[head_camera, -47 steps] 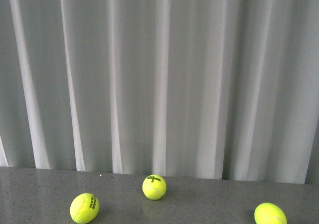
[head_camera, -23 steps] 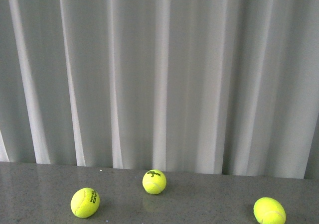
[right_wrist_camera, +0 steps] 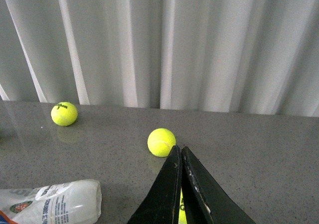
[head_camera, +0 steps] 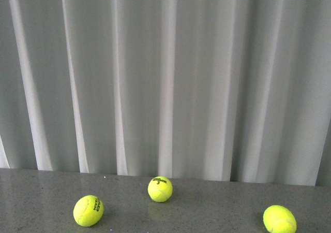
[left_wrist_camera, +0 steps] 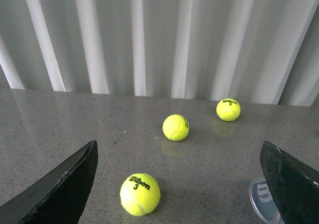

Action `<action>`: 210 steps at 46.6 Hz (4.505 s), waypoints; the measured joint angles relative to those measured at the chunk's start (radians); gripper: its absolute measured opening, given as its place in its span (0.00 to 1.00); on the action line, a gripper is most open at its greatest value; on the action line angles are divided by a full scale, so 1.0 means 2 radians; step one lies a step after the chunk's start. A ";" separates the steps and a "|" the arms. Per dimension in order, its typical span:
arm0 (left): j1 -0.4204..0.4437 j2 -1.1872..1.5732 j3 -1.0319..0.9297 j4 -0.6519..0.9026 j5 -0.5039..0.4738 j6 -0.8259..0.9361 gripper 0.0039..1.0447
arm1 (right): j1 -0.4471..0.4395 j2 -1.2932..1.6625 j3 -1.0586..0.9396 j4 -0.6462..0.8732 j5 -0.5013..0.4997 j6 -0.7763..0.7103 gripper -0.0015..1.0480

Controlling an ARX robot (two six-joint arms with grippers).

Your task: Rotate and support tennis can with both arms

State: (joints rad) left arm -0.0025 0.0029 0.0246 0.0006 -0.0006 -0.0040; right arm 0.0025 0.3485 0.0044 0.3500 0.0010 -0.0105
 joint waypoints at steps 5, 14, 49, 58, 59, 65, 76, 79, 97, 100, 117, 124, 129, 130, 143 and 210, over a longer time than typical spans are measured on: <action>0.000 0.000 0.000 0.000 0.000 0.000 0.94 | 0.000 -0.021 0.000 -0.020 0.000 0.000 0.03; 0.000 0.000 0.000 0.000 0.000 0.000 0.94 | 0.000 -0.053 0.000 -0.052 0.000 0.000 0.03; 0.000 0.000 0.000 0.000 0.000 0.000 0.94 | 0.000 -0.172 0.000 -0.174 -0.001 0.000 0.17; 0.000 0.000 0.000 0.000 0.000 0.000 0.94 | 0.000 -0.172 0.000 -0.174 -0.001 0.000 0.49; 0.000 0.000 0.000 0.000 0.000 0.000 0.94 | 0.000 -0.172 0.000 -0.174 -0.001 0.000 0.54; 0.000 0.000 0.000 0.000 0.000 0.000 0.94 | 0.000 -0.172 0.000 -0.174 -0.001 0.000 0.79; 0.000 0.000 0.000 0.000 0.000 0.000 0.94 | 0.000 -0.172 0.000 -0.174 -0.001 0.000 0.93; 0.000 0.000 0.000 0.000 0.000 0.000 0.94 | 0.000 -0.172 0.000 -0.174 -0.001 0.000 0.93; 0.000 0.000 0.000 0.000 0.000 0.000 0.94 | 0.000 -0.172 0.000 -0.174 -0.001 0.000 0.93; 0.008 0.035 0.022 -0.058 0.023 -0.031 0.94 | 0.000 -0.172 0.000 -0.174 -0.001 0.000 0.93; 0.050 0.775 0.277 0.132 0.282 -0.075 0.94 | 0.000 -0.172 0.000 -0.175 -0.001 0.000 0.93; 0.020 0.896 0.323 0.145 0.315 -0.079 0.94 | 0.000 -0.172 0.000 -0.175 -0.001 0.000 0.93; -0.002 0.935 0.333 0.161 0.345 -0.101 0.94 | 0.000 -0.172 0.000 -0.175 -0.001 0.000 0.93; -0.006 0.937 0.333 0.163 0.350 -0.105 0.94 | 0.000 -0.172 0.000 -0.175 -0.001 0.000 0.93; -0.063 0.984 0.349 0.215 0.375 -0.162 0.94 | 0.000 -0.172 0.000 -0.175 -0.001 0.000 0.93; -0.153 1.048 0.363 0.399 0.406 -0.410 0.03 | 0.000 -0.172 0.000 -0.175 -0.001 0.000 0.93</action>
State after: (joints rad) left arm -0.3092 2.0983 0.7498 0.7982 0.8112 -0.8246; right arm 0.0017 0.0040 0.0048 0.0006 -0.0017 -0.0101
